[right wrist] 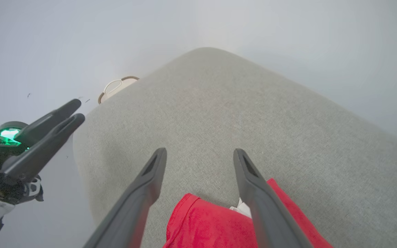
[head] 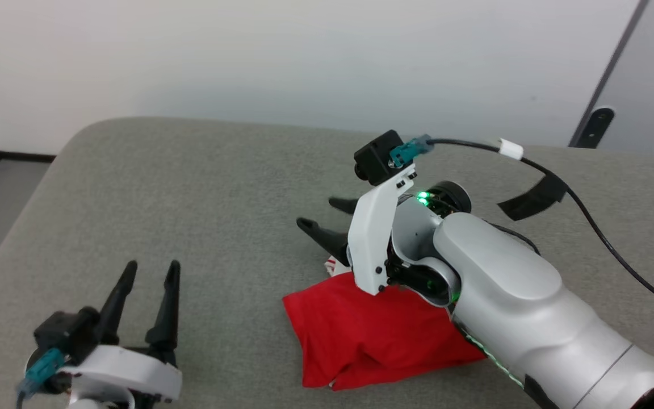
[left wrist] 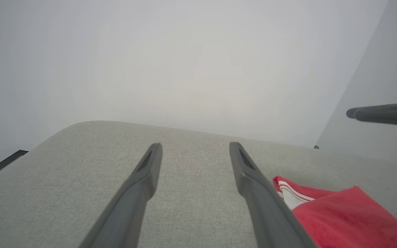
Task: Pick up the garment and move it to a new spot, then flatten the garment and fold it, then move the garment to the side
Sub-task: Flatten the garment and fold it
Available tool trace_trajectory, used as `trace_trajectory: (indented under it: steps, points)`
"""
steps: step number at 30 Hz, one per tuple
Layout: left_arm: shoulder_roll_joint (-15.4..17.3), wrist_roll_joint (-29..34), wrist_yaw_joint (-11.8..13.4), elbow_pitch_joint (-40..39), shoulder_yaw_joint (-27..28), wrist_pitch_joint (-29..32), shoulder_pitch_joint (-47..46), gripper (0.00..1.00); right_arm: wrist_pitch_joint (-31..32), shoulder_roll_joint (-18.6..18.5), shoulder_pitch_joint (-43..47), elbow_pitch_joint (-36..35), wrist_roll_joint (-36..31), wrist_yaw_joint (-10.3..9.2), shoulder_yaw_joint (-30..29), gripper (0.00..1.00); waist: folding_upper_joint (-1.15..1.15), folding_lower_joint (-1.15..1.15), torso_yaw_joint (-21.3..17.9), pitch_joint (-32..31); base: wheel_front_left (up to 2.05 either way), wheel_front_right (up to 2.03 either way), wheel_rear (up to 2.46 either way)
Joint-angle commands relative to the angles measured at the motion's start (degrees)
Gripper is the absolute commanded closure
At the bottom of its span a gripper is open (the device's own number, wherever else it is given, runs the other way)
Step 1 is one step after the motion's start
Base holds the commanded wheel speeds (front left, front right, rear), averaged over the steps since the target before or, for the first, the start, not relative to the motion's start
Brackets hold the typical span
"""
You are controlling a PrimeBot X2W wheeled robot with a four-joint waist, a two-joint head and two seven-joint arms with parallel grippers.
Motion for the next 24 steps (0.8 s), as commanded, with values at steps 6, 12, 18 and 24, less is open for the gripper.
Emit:
trace_trajectory:
  steps: [6, 12, 18, 24]
  points:
    - [0.26, -0.21, 0.68, -1.25, 2.00, 0.04, 2.95, 0.00, -11.41, -4.04, 3.73, -5.22, -4.82, -0.07, -0.12, 0.00, 0.00, 0.00, -3.30, -1.61, 0.00, 0.00, 0.00]
    - [-0.12, 0.85, 1.30, -2.24, 2.54, 0.04, 4.44, 0.00, -22.78, -9.33, 9.45, -10.24, -8.38, -0.07, -2.07, 0.00, 0.00, 0.00, -5.74, -1.99, 0.00, 0.00, 0.00]
    - [-0.81, 2.69, 2.04, -3.53, 3.28, 0.04, 5.73, 0.00, -31.73, -13.31, 16.65, -13.34, -11.77, -0.07, -6.74, 0.00, 0.00, 0.00, -8.65, -1.93, 0.00, 0.00, 0.00]
    - [-2.94, 4.31, 1.83, -6.09, 4.57, 0.04, 6.85, 0.00, -34.27, -14.48, 26.75, -16.23, -17.65, -0.07, -17.68, 0.00, 0.00, 0.00, -10.36, -1.63, 0.00, 0.00, 0.00]
